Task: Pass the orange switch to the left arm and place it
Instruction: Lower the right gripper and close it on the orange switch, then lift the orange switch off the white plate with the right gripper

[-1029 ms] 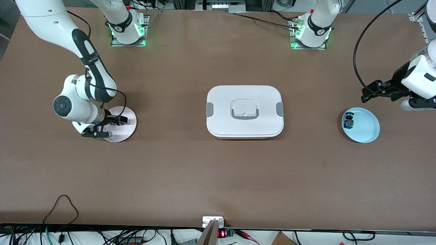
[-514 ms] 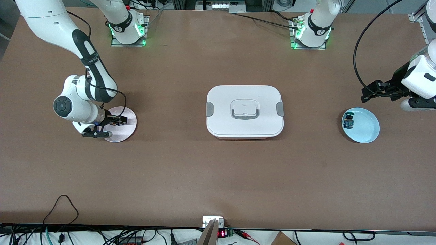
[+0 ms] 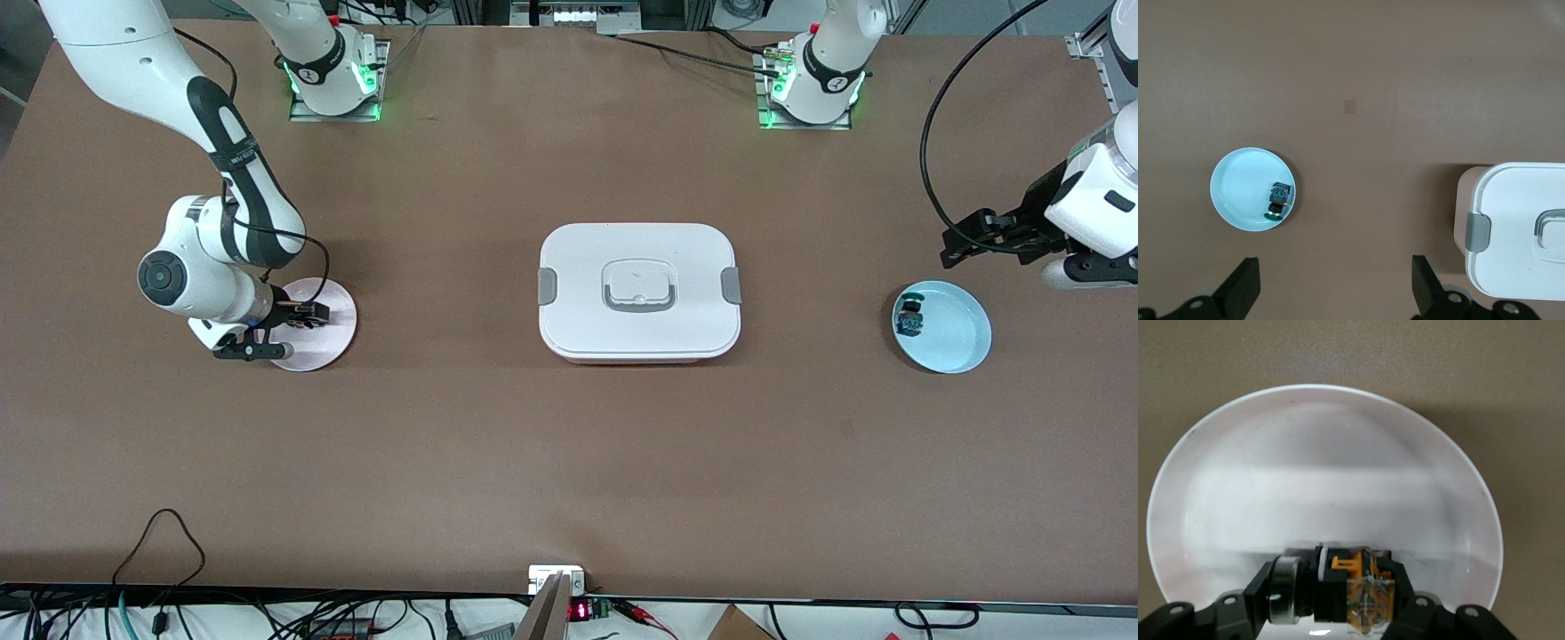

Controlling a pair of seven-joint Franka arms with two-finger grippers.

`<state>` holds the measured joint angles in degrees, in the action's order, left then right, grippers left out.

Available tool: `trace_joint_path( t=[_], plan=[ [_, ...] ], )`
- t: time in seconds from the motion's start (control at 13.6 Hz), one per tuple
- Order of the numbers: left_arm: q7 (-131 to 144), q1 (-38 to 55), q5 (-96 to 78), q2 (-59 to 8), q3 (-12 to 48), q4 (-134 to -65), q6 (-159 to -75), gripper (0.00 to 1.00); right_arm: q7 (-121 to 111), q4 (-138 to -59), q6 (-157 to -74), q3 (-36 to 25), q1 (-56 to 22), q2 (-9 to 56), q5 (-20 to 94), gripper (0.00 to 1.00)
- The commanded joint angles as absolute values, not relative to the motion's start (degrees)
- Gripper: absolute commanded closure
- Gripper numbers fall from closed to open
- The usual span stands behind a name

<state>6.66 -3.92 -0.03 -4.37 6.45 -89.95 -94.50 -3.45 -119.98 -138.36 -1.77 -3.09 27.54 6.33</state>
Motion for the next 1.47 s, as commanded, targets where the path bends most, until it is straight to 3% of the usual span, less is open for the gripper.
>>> trace_joint_path(
  t=[0.0, 0.15, 0.37, 1.4],
  plan=[
    [7.4, -4.0, 0.4, -5.3, 6.8, -88.1, -93.3, 0.0, -5.2, -118.7, -138.3, -1.7, -2.6, 28.0, 6.8, 0.86],
    [7.5, -4.0, 0.4, -5.2, 6.8, -88.1, -93.3, 0.0, -7.1, -117.3, -138.0, -1.7, -2.5, 27.9, 6.8, 0.92],
    [7.5, -4.0, 0.4, -5.3, 6.8, -88.1, -93.3, 0.0, -7.6, -115.0, -135.8, -1.7, -2.4, 27.2, 6.8, 0.92],
    [7.5, -3.9, 0.4, -5.3, 6.8, -88.1, -93.3, 0.0, -8.1, -93.7, -108.6, -0.1, -4.4, 22.9, 7.6, 0.94]
  ],
)
